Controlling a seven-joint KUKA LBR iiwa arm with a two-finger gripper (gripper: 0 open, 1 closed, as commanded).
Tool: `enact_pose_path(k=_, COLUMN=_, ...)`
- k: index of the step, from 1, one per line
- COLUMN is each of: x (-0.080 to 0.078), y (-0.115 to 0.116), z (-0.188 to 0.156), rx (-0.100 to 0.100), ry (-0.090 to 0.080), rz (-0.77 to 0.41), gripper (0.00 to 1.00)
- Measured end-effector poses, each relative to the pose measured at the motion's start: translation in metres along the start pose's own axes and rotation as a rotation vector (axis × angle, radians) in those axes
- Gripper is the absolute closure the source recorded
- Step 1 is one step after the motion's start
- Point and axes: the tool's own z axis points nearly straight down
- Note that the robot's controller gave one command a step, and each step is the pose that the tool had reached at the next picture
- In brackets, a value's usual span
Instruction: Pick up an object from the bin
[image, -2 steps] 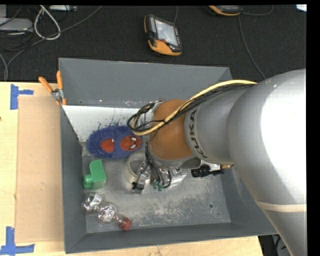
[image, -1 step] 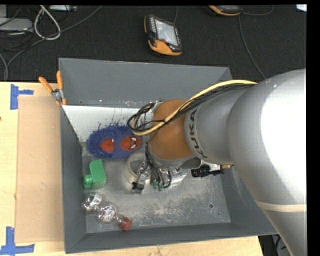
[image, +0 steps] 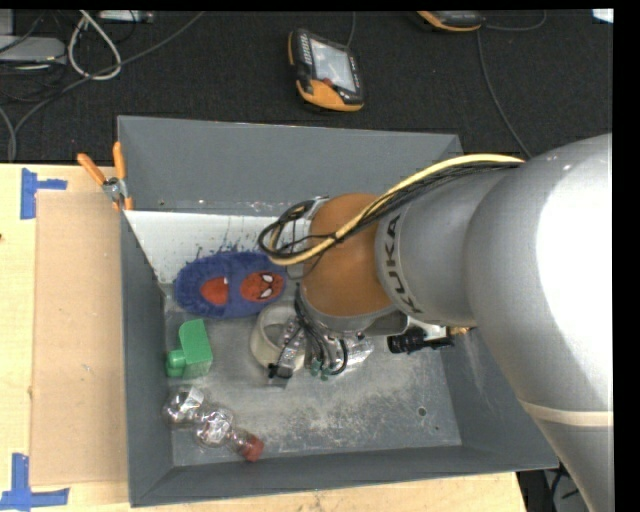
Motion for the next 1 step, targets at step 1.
enact_pose_path(k=1, x=-0.0008, y=0.0001, z=-0.0457, rx=-0.002, ry=-0.005, rz=-0.002, gripper=1.0)
